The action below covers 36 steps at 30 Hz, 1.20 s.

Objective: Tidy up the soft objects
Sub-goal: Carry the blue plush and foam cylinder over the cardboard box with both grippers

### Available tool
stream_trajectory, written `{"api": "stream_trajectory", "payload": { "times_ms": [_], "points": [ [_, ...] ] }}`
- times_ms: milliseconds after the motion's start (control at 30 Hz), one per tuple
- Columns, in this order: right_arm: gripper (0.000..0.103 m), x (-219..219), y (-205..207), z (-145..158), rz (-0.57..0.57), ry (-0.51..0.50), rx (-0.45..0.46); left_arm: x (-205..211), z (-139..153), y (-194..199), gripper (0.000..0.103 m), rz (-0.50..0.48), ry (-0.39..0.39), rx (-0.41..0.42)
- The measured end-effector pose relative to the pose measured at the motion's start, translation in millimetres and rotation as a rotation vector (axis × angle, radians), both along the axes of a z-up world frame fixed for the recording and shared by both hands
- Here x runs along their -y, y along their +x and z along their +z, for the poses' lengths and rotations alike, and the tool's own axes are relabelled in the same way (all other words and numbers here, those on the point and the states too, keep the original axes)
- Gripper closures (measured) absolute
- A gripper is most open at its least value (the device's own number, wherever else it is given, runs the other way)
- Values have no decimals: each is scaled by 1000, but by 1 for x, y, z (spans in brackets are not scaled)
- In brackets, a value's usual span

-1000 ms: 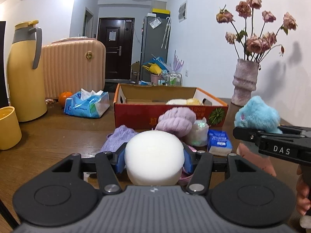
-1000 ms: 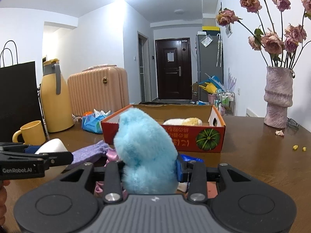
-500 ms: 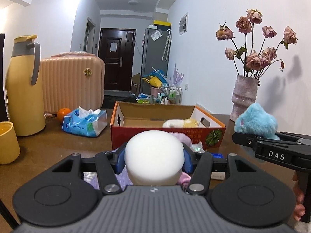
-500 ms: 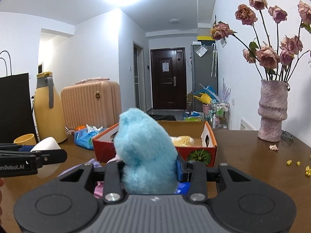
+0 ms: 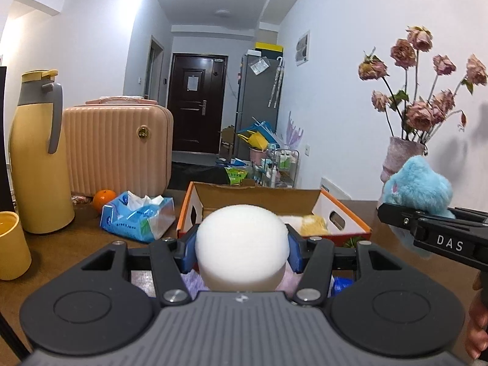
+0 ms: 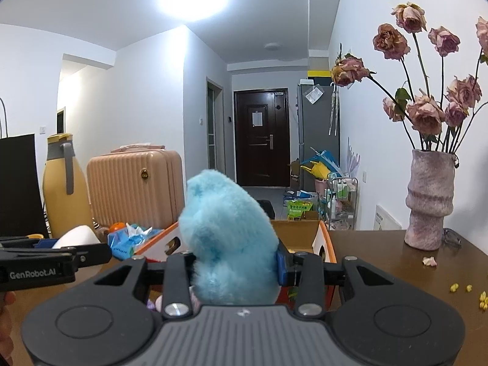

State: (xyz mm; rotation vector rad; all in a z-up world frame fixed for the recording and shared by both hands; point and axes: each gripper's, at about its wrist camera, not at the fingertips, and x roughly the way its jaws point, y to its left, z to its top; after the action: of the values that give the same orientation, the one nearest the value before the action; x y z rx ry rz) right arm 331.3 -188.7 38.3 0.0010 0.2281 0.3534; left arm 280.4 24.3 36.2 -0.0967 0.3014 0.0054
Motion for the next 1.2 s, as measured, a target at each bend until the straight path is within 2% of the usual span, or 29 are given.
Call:
{"api": "stream_trajectory", "payload": {
  "times_ms": [533, 867, 1200],
  "points": [
    [66, -10, 61, 21, -17, 22, -37, -2, 21, 53, 47, 47, -29, 24],
    [66, -13, 100, 17, -37, 11, -93, -10, 22, 92, 47, 82, -68, 12],
    [66, -22, 134, 8, -32, -31, -134, -10, 15, 127, 47, 87, -65, -14]
  ]
}}
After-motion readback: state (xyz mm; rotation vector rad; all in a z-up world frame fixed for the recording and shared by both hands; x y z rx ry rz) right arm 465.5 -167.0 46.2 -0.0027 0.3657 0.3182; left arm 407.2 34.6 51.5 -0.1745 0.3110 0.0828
